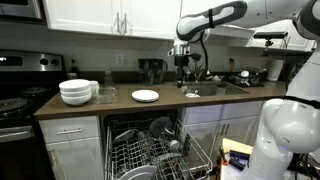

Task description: Take a plate from the counter and put it in dishwasher

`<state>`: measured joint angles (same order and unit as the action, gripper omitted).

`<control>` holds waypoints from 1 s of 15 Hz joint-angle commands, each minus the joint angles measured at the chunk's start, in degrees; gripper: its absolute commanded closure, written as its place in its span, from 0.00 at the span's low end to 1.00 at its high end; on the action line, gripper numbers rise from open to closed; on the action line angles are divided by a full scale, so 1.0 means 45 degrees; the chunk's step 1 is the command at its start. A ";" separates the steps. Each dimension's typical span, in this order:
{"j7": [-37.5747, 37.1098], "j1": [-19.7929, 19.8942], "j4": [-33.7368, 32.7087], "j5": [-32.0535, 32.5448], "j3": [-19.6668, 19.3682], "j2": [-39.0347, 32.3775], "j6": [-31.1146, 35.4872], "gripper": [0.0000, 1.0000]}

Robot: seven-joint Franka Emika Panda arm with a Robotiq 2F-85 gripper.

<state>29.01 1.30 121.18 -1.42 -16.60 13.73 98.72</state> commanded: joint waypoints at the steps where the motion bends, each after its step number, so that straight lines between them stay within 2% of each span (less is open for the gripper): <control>1: 0.0076 0.0402 -0.0027 -0.0083 0.0364 -0.0037 -0.0032 0.00; 10: 0.0120 0.0309 -0.0095 0.0230 0.0657 -0.0330 0.0256 0.00; 13: 0.0154 0.0259 -0.0095 0.0551 0.0969 -0.0746 0.1154 0.00; 15: -0.0029 0.0240 -0.0001 0.1402 0.1312 -0.1104 0.2435 0.00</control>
<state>29.01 1.47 121.22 0.43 -13.22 11.44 103.68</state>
